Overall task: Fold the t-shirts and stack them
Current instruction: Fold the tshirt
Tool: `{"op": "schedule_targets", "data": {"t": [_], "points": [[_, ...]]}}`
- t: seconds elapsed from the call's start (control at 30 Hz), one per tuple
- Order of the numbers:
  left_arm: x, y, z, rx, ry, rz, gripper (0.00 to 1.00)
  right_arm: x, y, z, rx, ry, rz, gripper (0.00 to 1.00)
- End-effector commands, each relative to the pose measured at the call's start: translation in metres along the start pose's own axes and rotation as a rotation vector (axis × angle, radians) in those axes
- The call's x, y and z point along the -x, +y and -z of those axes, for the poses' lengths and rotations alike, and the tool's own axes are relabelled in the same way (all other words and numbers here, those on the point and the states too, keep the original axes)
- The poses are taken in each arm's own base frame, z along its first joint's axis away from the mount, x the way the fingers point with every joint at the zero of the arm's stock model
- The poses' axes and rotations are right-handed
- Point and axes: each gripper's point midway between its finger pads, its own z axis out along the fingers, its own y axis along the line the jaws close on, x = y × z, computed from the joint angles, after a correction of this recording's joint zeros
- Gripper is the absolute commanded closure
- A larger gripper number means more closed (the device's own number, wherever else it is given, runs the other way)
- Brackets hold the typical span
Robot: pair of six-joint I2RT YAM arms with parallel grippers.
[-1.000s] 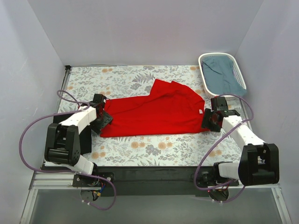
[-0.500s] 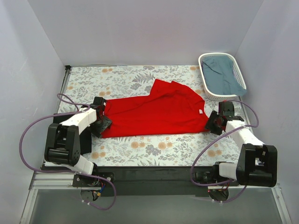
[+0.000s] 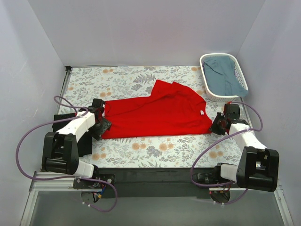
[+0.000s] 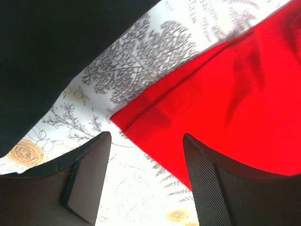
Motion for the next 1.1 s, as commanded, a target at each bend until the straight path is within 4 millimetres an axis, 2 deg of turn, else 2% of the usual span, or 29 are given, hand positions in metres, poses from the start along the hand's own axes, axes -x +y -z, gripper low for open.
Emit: {"op": "schedule_targets", "data": {"t": [0.0, 0.17, 0.27, 0.3, 0.37, 0.6, 0.67, 0.73, 0.87, 0.93, 0.97, 1.03, 1.07], "points": [[-0.007, 0.007, 0.001, -0.013, 0.019, 0.023, 0.39, 0.003, 0.001, 0.000, 0.023, -0.022, 0.011, 0.76], [-0.012, 0.008, -0.005, -0.004, 0.031, 0.028, 0.39, -0.003, -0.001, -0.001, 0.031, -0.005, 0.010, 0.76], [-0.014, 0.009, -0.008, 0.000, 0.036, 0.031, 0.39, -0.006, -0.001, -0.001, 0.040, 0.001, 0.009, 0.71], [-0.014, 0.009, -0.009, 0.002, 0.035, 0.032, 0.39, -0.005, 0.000, 0.001, 0.045, -0.006, 0.009, 0.63], [-0.016, 0.011, -0.011, 0.009, 0.044, 0.031, 0.39, -0.007, 0.001, 0.002, 0.050, -0.007, 0.006, 0.57], [-0.023, 0.007, -0.019, 0.004, 0.070, 0.058, 0.39, -0.009, 0.012, 0.013, 0.115, -0.039, -0.029, 0.55], [-0.021, 0.006, -0.023, 0.013, 0.061, 0.063, 0.43, -0.008, 0.017, 0.016, 0.146, -0.055, -0.036, 0.52], [-0.018, 0.004, -0.024, 0.012, 0.053, 0.064, 0.54, -0.010, 0.019, 0.018, 0.164, -0.068, -0.051, 0.48], [-0.017, 0.004, -0.029, 0.030, 0.047, 0.060, 0.67, -0.017, 0.022, 0.015, 0.186, -0.055, -0.082, 0.44], [-0.016, 0.004, -0.031, 0.037, 0.042, 0.059, 0.77, -0.017, 0.022, 0.012, 0.188, -0.058, -0.095, 0.44], [-0.016, 0.004, -0.032, 0.036, 0.041, 0.058, 0.87, -0.019, 0.020, 0.009, 0.180, -0.058, -0.109, 0.44], [-0.015, 0.004, -0.033, 0.042, 0.038, 0.052, 0.98, -0.019, 0.020, 0.006, 0.186, -0.062, -0.123, 0.43], [-0.014, 0.002, -0.033, 0.038, 0.037, 0.053, 1.00, -0.021, 0.020, 0.005, 0.187, -0.059, -0.138, 0.43]]}}
